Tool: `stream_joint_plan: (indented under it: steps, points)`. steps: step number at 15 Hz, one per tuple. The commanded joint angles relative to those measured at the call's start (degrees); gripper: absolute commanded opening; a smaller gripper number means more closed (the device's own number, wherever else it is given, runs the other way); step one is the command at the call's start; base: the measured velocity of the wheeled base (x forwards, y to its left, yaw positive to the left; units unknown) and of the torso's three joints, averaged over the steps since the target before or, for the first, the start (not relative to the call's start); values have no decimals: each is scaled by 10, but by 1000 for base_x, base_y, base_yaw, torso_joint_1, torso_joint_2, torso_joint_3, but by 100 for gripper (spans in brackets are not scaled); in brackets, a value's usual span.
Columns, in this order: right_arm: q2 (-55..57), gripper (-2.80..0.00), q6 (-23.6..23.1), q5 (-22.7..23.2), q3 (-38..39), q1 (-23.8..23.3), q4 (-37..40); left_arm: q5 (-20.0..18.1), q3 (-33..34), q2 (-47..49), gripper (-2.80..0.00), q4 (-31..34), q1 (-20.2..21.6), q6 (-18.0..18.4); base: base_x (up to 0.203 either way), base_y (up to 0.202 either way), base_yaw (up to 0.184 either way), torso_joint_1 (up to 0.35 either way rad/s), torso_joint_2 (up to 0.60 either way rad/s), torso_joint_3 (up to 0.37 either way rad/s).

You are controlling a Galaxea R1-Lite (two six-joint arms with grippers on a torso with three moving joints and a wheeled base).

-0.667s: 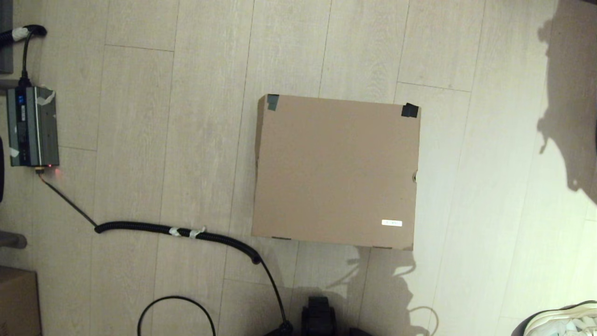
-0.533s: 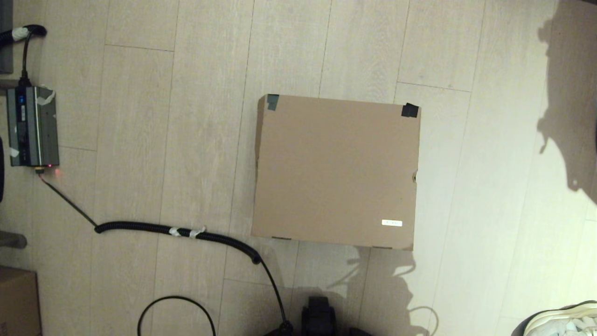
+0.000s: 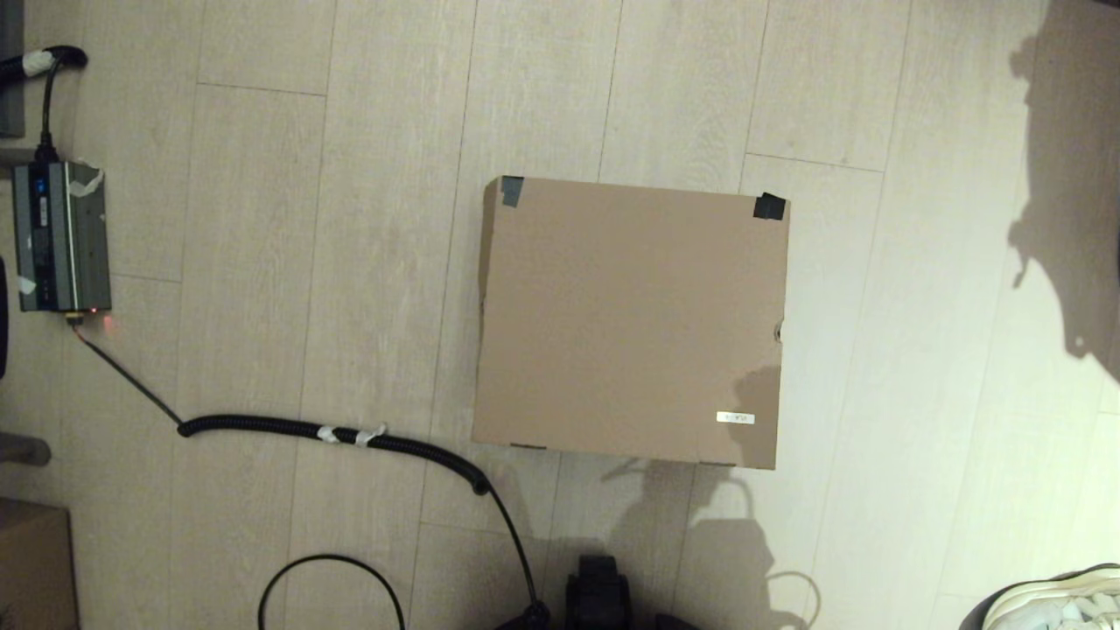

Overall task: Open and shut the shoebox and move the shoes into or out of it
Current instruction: Open the shoe box

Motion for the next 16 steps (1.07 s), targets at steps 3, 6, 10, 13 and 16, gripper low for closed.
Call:
stream_joint_plan:
  steps: [3, 6, 10, 13, 16]
  points:
    - [280, -280, 122, 69, -80, 1, -37, -103, -111, 285, -280, -20, -3, -149, 0, 0, 0, 0, 0, 0]
    - [477, -280, 164, 110, -92, 0, -160, -177, -123, 462, -280, -164, -1, -242, 0, 0, 0, 0, 0, 0]
    - [681, -280, 191, 236, -107, -21, -325, -279, -122, 661, -280, -325, 11, -285, 0, 0, 0, 0, 0, 0]
    - [786, -280, 201, 418, -134, -91, -395, -368, -136, 767, -280, -393, 29, -294, 0, 0, 0, 0, 0, 0]
    - [891, -280, 203, 469, -147, -117, -503, -406, -156, 856, -280, -468, 32, -295, 0, 0, 0, 0, 0, 0]
